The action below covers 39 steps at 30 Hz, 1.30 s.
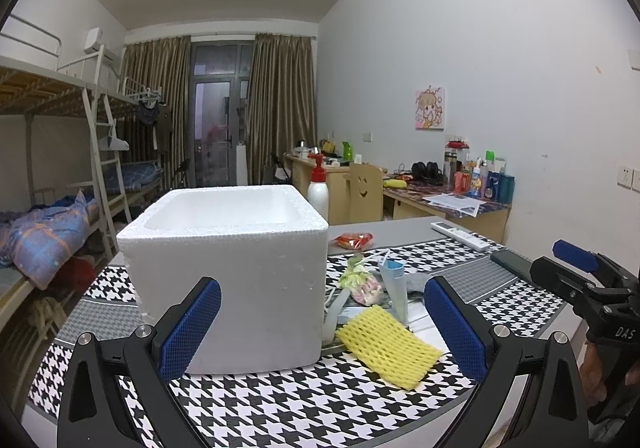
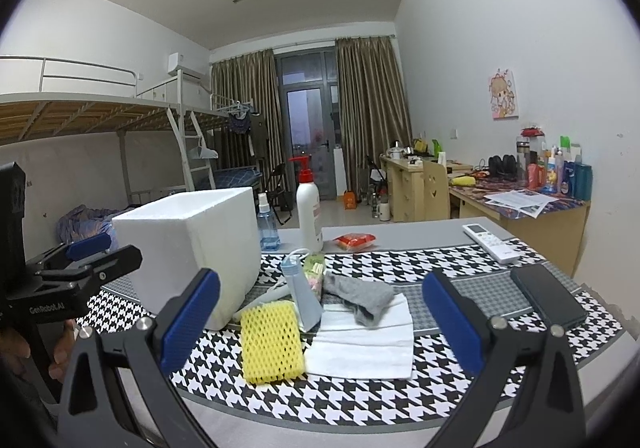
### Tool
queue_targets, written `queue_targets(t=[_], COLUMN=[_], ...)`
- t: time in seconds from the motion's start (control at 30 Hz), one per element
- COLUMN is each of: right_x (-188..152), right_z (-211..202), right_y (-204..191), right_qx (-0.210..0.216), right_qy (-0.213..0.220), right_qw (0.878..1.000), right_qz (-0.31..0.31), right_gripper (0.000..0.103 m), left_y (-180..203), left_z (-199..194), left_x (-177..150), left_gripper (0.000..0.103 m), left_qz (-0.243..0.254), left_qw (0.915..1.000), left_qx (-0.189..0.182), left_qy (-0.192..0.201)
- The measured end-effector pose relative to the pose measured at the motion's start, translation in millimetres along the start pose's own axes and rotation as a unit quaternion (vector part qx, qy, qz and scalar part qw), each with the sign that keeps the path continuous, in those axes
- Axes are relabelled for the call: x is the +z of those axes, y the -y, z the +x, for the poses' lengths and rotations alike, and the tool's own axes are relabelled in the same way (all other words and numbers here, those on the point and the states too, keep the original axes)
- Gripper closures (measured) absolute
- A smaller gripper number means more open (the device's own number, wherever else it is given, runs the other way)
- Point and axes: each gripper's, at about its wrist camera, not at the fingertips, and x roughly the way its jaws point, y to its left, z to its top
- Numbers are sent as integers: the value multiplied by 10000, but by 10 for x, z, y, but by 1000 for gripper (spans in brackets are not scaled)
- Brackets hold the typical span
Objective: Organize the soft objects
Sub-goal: 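Move both tools toward the yellow mesh sleeve and white cloth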
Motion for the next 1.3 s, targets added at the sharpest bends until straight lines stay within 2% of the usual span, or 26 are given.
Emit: queue_targets(t=[0.63,1.3], right_x=[-55,-130], right_z=[96,446], right_y=[80,276], right_qx=[-123,-216], right_qy=[-217,-739], right_qw=[9997,9970], right_qz=[-4,109], right_gripper=[1,1], left_y=[82,283], left_z=[65,454], left_x=[-30,-100], left_gripper=[1,1], left_qz=[70,197], left_qw=[9998,9965], left_qx=[-89,-258], left_qy=[-163,-765])
